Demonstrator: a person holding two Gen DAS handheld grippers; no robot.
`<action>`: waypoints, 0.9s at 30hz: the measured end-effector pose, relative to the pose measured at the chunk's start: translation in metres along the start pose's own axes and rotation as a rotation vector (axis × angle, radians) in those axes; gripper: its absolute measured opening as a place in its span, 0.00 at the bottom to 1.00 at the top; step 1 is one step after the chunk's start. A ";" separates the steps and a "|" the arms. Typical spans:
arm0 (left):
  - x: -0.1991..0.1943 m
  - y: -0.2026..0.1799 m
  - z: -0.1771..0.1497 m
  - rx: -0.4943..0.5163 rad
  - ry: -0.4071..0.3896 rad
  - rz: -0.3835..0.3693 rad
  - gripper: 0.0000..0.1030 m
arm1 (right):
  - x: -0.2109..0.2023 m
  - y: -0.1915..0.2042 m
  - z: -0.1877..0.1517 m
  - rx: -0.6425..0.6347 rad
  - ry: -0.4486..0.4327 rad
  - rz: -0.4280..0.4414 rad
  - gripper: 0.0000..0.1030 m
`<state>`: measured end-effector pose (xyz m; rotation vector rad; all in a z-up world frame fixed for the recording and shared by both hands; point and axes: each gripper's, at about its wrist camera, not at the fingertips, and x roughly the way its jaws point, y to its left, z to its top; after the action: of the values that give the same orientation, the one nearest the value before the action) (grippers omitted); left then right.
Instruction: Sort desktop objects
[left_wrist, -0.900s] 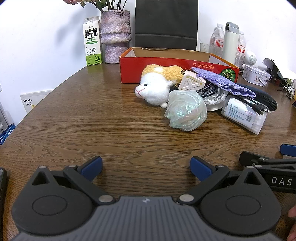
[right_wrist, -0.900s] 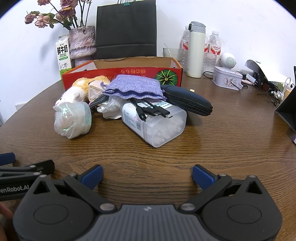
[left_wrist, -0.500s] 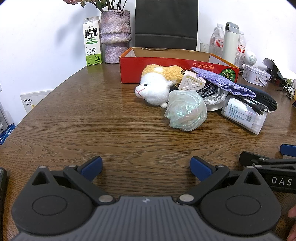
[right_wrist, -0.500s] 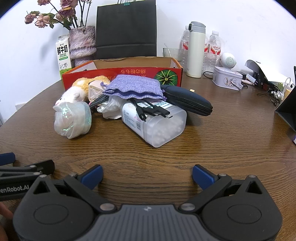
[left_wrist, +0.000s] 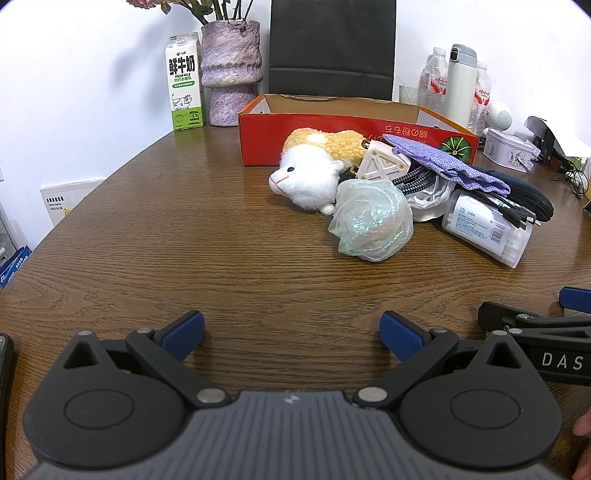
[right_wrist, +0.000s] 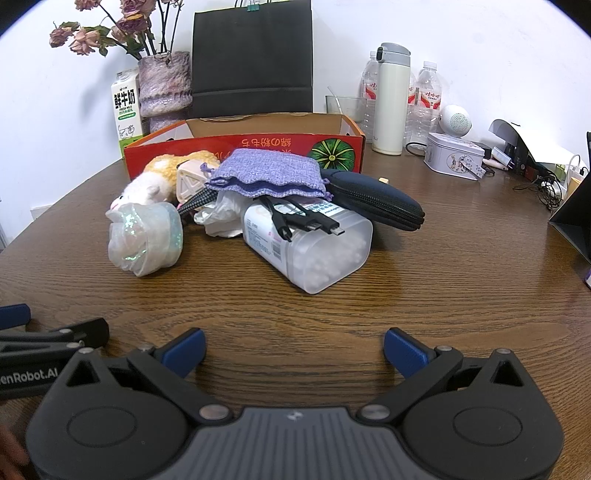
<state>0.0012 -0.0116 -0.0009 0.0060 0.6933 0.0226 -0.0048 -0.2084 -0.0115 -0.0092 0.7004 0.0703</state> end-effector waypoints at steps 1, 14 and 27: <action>0.000 0.000 0.000 0.000 0.000 0.000 1.00 | 0.000 0.000 0.000 0.000 0.000 0.000 1.00; -0.024 0.002 0.031 0.066 -0.167 -0.087 1.00 | -0.021 -0.030 0.021 0.052 -0.047 0.182 0.90; 0.068 -0.029 0.125 0.063 -0.117 -0.255 0.83 | 0.073 -0.097 0.115 0.110 0.037 0.179 0.68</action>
<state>0.1336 -0.0390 0.0515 -0.0212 0.5737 -0.2428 0.1318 -0.2966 0.0276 0.1577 0.7401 0.2034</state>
